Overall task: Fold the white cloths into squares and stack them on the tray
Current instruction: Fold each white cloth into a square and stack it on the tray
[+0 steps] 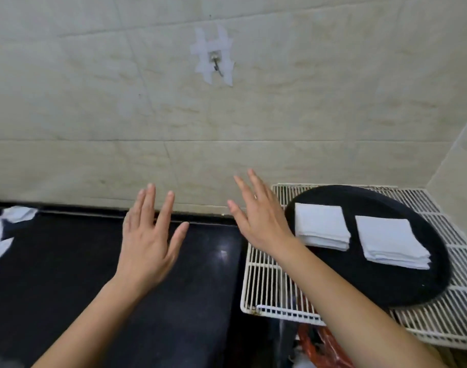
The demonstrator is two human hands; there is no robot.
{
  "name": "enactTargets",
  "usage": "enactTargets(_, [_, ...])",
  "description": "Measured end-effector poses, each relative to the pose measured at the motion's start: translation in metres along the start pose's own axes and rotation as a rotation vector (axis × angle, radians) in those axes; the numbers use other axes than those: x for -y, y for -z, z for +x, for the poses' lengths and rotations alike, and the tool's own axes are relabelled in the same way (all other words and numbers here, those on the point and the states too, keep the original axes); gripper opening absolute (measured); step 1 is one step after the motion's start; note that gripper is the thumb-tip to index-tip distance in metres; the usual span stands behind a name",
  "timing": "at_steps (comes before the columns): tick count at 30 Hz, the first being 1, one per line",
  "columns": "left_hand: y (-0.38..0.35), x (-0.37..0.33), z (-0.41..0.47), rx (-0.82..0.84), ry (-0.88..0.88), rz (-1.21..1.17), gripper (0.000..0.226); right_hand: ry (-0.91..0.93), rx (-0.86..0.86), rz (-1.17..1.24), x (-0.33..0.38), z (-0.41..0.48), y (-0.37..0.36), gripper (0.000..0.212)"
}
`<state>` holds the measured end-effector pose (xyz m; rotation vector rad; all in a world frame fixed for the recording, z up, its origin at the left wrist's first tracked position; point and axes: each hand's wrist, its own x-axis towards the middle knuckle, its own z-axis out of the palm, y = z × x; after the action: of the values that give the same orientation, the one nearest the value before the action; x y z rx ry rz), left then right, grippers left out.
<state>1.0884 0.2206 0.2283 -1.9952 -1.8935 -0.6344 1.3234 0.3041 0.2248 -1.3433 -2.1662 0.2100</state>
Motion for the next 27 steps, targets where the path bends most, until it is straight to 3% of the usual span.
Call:
enactTargets(9, [0.061,0.128,-0.103,-0.001,0.325,0.147,0.071,0.259,0.111,0.045,0.151,-0.006,-0.087,0.065])
enactTargets(18, [0.126,0.292,-0.195,-0.002,0.431,0.175,0.071,0.332,0.039,-0.009,0.323,-0.014,-0.168,0.066])
enactTargets(27, [0.176,0.443,-0.282,0.026,0.540,0.244,0.072,0.462,0.154,0.057,0.504,-0.021,-0.276,0.069])
